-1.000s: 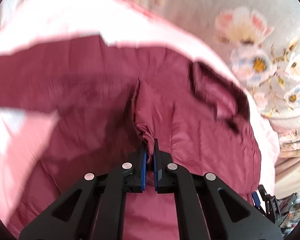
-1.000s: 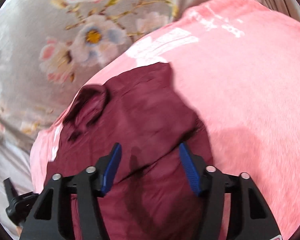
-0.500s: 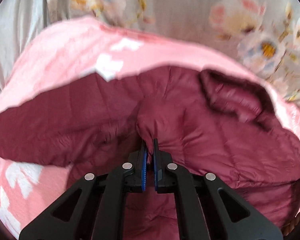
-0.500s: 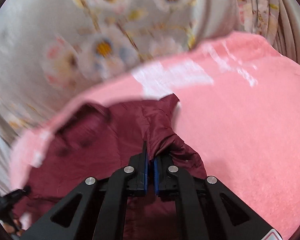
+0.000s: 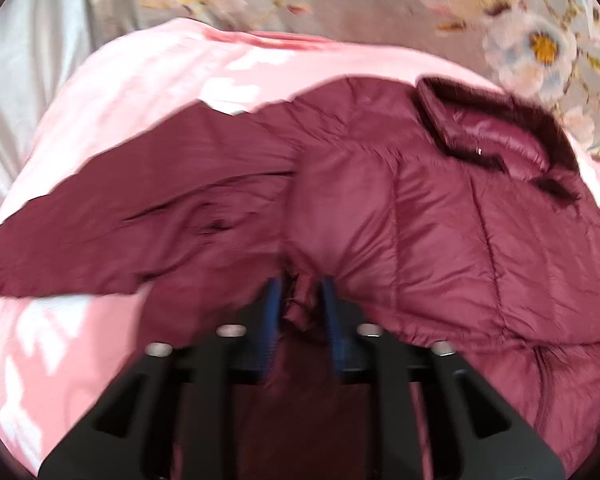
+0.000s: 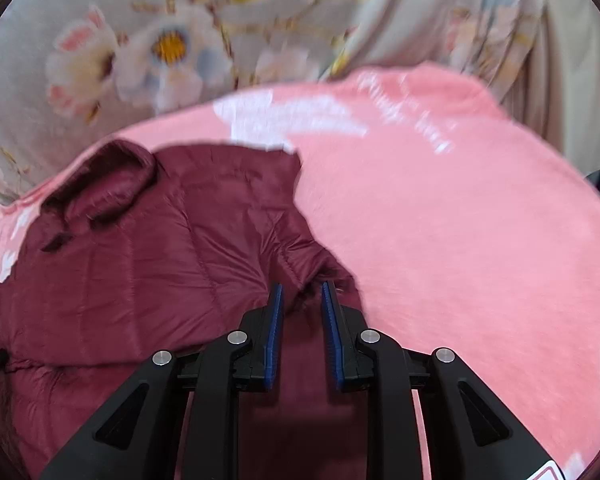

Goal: Fold large clothes

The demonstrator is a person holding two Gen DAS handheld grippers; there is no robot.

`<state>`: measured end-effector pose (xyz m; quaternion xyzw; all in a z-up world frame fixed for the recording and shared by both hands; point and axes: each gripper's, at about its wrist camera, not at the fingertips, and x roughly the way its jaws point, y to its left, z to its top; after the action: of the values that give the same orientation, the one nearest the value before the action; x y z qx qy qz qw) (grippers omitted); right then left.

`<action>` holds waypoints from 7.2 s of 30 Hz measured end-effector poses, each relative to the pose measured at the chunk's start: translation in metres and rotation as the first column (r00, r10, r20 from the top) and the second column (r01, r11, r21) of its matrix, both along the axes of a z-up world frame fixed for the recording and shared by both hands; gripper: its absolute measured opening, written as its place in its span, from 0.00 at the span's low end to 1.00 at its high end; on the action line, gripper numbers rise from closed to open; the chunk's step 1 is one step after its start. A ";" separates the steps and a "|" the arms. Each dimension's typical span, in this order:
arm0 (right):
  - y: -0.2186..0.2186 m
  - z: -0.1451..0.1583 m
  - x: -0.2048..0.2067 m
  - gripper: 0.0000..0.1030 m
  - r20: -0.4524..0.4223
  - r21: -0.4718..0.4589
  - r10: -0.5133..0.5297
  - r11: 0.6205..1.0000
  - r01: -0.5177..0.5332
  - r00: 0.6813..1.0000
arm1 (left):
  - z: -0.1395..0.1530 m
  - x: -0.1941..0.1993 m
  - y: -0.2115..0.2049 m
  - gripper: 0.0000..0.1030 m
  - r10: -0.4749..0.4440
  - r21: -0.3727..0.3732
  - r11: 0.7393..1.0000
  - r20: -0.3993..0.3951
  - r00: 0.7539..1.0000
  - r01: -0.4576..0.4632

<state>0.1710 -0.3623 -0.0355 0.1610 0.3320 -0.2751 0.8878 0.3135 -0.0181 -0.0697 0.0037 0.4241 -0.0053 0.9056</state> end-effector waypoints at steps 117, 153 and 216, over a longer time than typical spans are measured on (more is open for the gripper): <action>0.081 0.001 0.035 0.62 0.101 0.234 0.286 0.924 -0.302 0.953 | -0.012 -0.023 0.130 0.79 0.157 -0.564 0.805 -0.099 0.983 -0.185; 0.046 0.124 0.073 0.03 0.147 -0.150 0.344 0.935 -0.323 0.928 | -0.034 0.038 0.095 0.79 0.070 -0.756 0.609 -0.251 0.966 -0.240; 0.122 -0.043 0.080 0.15 -0.121 -0.005 0.431 0.901 -0.434 0.894 | -0.014 0.017 -0.062 0.31 -0.092 -0.140 0.986 0.020 0.996 0.094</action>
<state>0.2513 -0.2402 -0.0789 0.0526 0.4067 -0.0852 0.9081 0.3301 -0.0797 -0.0835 -0.0404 0.4160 -0.0776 0.9051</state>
